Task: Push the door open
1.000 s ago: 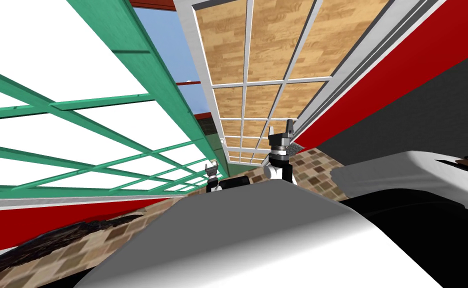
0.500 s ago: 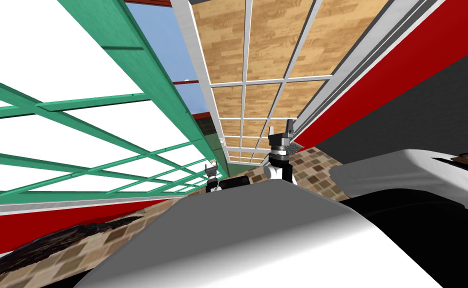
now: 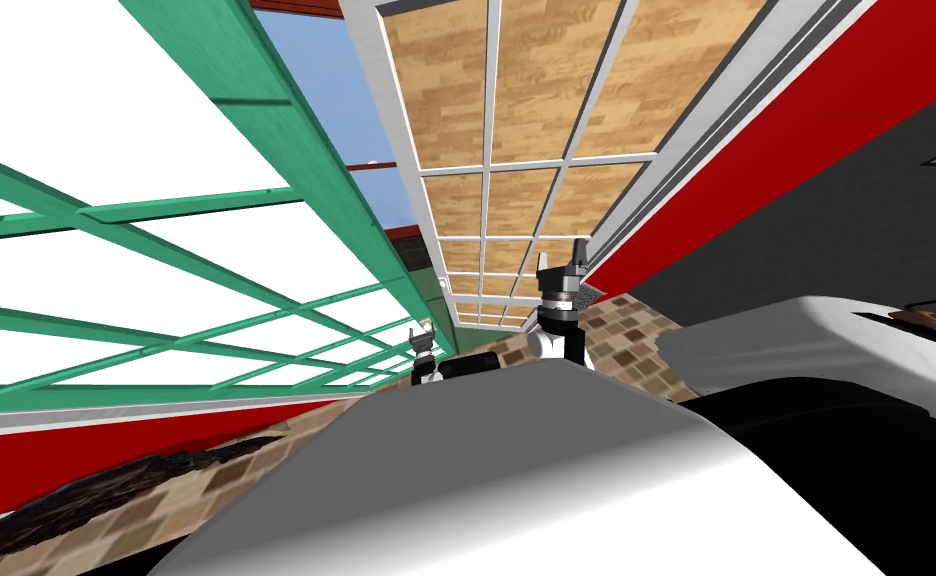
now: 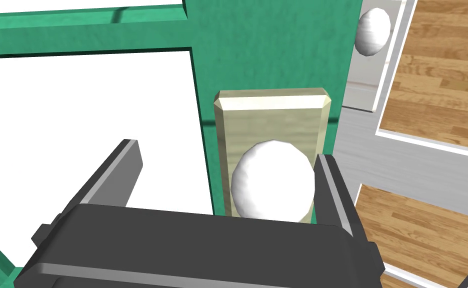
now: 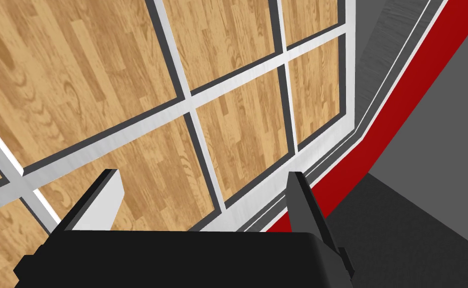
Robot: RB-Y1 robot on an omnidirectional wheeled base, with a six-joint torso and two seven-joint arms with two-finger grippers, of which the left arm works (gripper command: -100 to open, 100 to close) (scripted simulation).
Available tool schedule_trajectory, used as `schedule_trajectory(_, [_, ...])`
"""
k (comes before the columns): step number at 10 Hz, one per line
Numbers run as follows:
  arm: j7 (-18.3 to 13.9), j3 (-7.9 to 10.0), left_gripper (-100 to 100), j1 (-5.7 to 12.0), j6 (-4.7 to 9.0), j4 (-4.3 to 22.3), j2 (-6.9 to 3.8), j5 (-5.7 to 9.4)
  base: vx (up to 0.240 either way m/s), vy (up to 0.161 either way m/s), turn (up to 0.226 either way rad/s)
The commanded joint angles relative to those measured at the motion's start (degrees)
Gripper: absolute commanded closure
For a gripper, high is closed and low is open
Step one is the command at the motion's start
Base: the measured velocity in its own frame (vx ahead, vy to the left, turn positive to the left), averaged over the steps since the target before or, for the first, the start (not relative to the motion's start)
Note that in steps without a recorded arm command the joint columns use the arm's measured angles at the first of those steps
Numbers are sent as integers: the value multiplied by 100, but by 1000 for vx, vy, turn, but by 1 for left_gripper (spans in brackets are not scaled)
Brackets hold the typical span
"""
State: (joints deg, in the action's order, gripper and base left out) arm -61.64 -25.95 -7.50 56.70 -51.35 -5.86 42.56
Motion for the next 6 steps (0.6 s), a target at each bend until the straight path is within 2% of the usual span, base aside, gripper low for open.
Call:
schedule_trajectory(1, [33, 175, 100, 8, 41, 36, -42, 49, -1, 35, -130])
schedule_trajectory(4, [52, 303, 100, 20, 69, 78, -48, 75, -7, 19, -42])
schedule_trajectory(6, [52, 303, 100, 20, 69, 78, -48, 75, 8, 4, -19])
